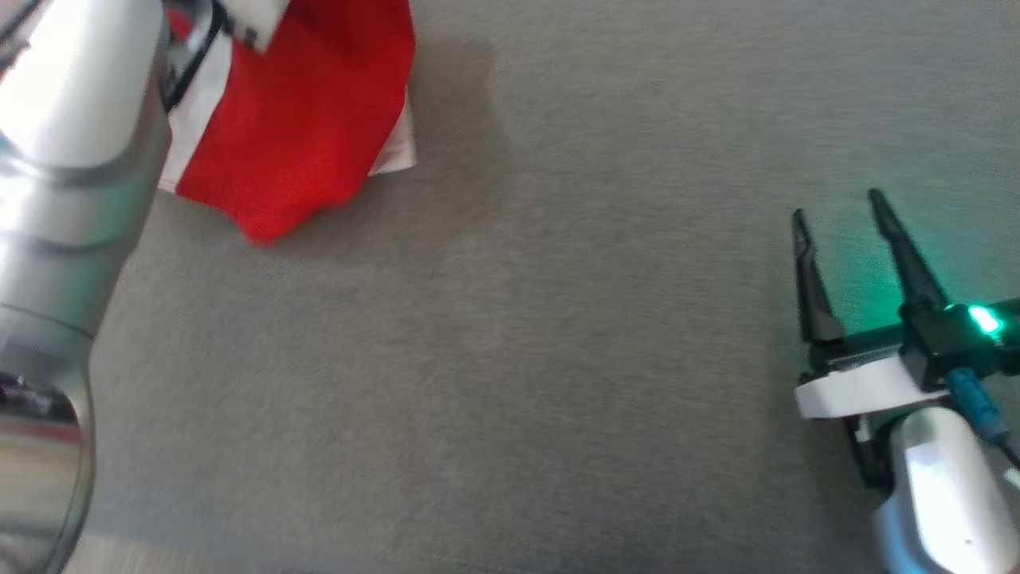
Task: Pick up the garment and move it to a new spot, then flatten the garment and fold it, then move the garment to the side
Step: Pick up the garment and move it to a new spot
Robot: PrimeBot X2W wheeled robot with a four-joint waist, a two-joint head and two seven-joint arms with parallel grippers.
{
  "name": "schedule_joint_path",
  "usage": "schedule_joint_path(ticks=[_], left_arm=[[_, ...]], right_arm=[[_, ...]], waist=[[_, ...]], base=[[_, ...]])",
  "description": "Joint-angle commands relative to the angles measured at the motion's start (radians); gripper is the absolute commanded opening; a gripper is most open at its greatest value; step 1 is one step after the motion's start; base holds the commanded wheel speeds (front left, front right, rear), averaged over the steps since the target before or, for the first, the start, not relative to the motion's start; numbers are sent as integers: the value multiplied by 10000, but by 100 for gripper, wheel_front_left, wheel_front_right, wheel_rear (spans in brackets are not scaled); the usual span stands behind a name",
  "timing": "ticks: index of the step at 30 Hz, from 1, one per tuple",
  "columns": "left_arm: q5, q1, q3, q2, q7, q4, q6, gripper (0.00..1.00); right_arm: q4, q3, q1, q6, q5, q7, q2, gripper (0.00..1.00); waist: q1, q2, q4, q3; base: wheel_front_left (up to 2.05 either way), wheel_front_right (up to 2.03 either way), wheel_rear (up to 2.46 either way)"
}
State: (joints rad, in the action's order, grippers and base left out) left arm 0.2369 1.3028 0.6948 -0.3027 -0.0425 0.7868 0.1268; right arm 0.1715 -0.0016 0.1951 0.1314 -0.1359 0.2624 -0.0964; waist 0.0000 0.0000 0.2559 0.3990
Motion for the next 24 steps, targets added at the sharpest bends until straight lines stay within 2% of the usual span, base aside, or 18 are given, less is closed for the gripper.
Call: schedule_joint_path(ticks=[1, 7, 12, 13, 18, 24], left_arm=[[8, 729, -140, -458, 103, -565, -6, 0], [448, 1229, 551, -673, 921, -2303, 32, 0], [1315, 1586, 1183, -824, 1466, -3560, 35, 0], [1315, 1586, 1183, -824, 1466, -3560, 35, 0], [2189, 1455, 1866, -543, 1519, -4251, 36, 0], [2407, -611, 3327, -782, 738, -4598, 27, 0]], right_arm=[[-161, 300, 47, -7, 137, -6, 120, 100], [214, 701, 39, -7, 640, -6, 439, 100], [220, 1176, -90, -7, 1731, -6, 457, 100], [220, 1176, -90, -7, 1731, -6, 457, 100], [59, 1277, -107, -7, 2284, -6, 459, 100], [-131, 1087, -221, -7, 2682, -6, 460, 100]], waist=[[0, 0, -904, -778], [0, 0, -2716, -1842], [0, 0, -4252, -2316], [0, 0, -4252, -2316], [0, 0, -5321, -2091], [0, 0, -5834, -1558]], base=[[0, 0, 0], [0, 0, 0], [0, 0, 0], [0, 0, 0], [0, 0, 0], [0, 0, 0]])
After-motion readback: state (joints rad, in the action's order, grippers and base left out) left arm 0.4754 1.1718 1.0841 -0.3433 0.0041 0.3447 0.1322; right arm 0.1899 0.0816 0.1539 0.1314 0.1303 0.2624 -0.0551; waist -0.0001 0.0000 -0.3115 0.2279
